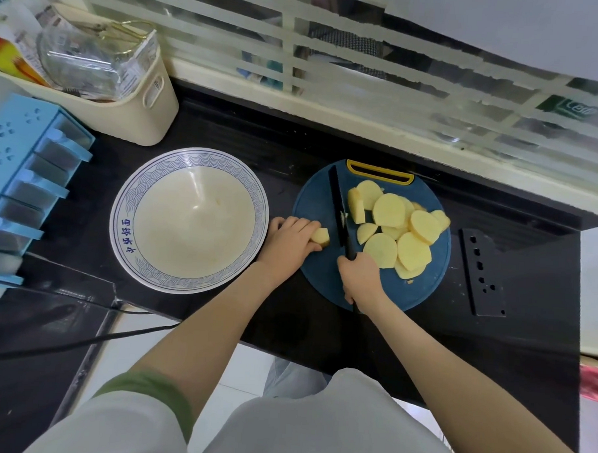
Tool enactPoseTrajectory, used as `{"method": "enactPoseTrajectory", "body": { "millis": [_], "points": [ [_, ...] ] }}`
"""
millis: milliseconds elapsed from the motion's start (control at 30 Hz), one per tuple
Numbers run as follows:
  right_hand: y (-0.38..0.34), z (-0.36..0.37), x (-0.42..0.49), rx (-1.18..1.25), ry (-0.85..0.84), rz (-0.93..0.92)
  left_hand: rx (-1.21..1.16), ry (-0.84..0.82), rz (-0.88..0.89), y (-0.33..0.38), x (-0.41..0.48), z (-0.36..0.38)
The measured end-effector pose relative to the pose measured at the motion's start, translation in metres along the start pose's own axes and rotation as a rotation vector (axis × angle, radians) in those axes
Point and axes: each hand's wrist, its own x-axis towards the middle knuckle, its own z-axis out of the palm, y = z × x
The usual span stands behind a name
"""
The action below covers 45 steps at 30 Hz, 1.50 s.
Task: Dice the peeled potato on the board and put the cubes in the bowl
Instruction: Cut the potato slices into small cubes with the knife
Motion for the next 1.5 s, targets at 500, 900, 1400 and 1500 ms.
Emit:
{"method": "enactPoseTrajectory", "body": {
  "millis": [500,900,1400,1500],
  "points": [
    [-0.007,-0.003,-0.028,0.036,-0.029,-0.097,-0.087,0.003,-0.006,-0.006,0.005,0.001],
    [-0.006,0.008,-0.029,-0.088,0.005,-0.104,-0.081,0.071,0.052,-0.006,0.003,-0.002],
    [0.008,0.015,-0.009,-0.137,-0.004,0.030,-0.197,0.033,0.017,-0.006,0.004,0.001],
    [0.006,0.008,-0.009,-0.073,-0.055,0.061,-0.196,0.027,0.017,-0.005,0.005,0.001]
  ]
}}
